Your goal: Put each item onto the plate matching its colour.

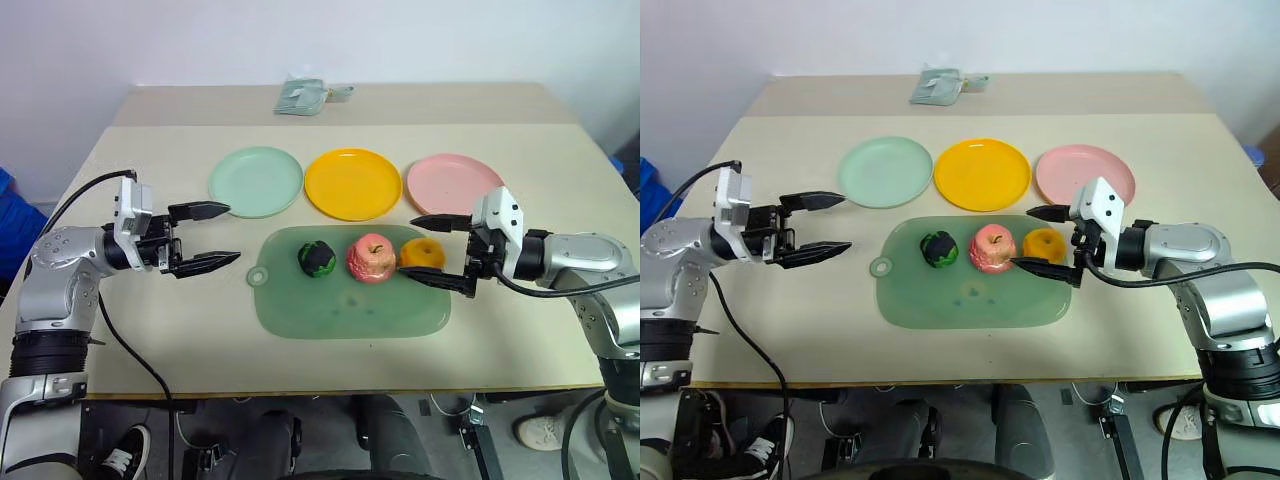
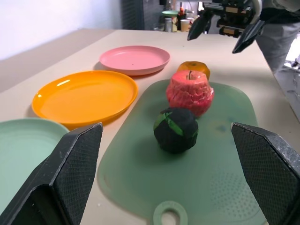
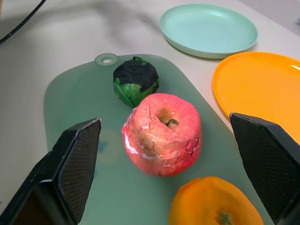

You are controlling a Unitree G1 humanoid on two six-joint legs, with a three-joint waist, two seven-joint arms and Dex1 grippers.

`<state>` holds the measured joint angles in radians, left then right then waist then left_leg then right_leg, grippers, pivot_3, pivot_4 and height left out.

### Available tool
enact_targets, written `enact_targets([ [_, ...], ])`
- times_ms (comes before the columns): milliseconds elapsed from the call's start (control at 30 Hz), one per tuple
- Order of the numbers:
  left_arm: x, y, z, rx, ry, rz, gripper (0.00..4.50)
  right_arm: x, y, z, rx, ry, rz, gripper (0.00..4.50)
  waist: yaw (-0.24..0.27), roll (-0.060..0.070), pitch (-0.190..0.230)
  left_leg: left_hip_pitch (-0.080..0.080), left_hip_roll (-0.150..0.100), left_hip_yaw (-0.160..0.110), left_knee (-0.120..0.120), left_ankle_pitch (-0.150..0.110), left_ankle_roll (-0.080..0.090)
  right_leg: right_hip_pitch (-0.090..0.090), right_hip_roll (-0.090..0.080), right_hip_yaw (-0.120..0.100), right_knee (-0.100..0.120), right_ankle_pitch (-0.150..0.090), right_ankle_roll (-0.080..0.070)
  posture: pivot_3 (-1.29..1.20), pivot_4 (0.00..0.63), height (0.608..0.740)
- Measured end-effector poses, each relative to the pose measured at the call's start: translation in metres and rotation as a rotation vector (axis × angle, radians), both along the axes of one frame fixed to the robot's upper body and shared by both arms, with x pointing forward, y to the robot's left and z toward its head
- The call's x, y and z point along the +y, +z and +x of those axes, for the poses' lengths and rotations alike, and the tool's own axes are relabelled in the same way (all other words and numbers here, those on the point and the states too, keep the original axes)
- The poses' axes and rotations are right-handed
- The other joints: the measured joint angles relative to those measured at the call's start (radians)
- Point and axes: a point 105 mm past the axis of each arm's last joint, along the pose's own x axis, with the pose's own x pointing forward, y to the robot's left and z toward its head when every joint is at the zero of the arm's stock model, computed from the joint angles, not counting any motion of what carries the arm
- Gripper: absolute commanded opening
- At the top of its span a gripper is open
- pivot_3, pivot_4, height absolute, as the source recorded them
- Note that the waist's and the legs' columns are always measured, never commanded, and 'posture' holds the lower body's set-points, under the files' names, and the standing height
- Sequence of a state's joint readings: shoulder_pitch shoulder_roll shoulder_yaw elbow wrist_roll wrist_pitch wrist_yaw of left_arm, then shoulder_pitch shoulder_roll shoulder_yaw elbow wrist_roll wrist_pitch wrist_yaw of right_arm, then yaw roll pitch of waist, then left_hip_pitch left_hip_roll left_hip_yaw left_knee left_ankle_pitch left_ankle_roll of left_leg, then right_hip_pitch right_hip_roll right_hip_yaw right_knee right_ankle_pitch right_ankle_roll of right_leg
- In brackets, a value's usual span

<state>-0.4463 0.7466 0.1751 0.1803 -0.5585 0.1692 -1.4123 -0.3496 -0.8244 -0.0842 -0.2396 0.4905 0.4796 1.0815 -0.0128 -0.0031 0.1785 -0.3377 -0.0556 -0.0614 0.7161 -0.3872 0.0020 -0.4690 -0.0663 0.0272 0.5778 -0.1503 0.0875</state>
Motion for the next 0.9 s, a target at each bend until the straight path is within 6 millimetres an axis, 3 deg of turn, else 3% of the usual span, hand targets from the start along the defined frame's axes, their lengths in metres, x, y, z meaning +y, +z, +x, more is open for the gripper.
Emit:
enact_targets([
  [433,-0.008,0.004,-0.002,-0.024,0.018,-0.024,4.5,0.004,0.01,0.006,-0.015,0.016,0.028,4.46,0.002,0.0,0.0,0.0,0.0,0.0,0.0,0.0,-0.001,0.0,0.0,0.0,0.0,0.0,0.0,0.0,0.15,0.74],
  [900,-0.034,-0.012,0.004,-0.025,-0.08,0.031,4.5,0.025,0.007,0.012,-0.002,0.018,0.087,4.46,0.002,0.0,0.0,0.0,0.0,0.0,0.0,0.002,-0.003,0.0,0.0,0.0,0.0,0.0,0.0,0.0,0.15,0.74],
])
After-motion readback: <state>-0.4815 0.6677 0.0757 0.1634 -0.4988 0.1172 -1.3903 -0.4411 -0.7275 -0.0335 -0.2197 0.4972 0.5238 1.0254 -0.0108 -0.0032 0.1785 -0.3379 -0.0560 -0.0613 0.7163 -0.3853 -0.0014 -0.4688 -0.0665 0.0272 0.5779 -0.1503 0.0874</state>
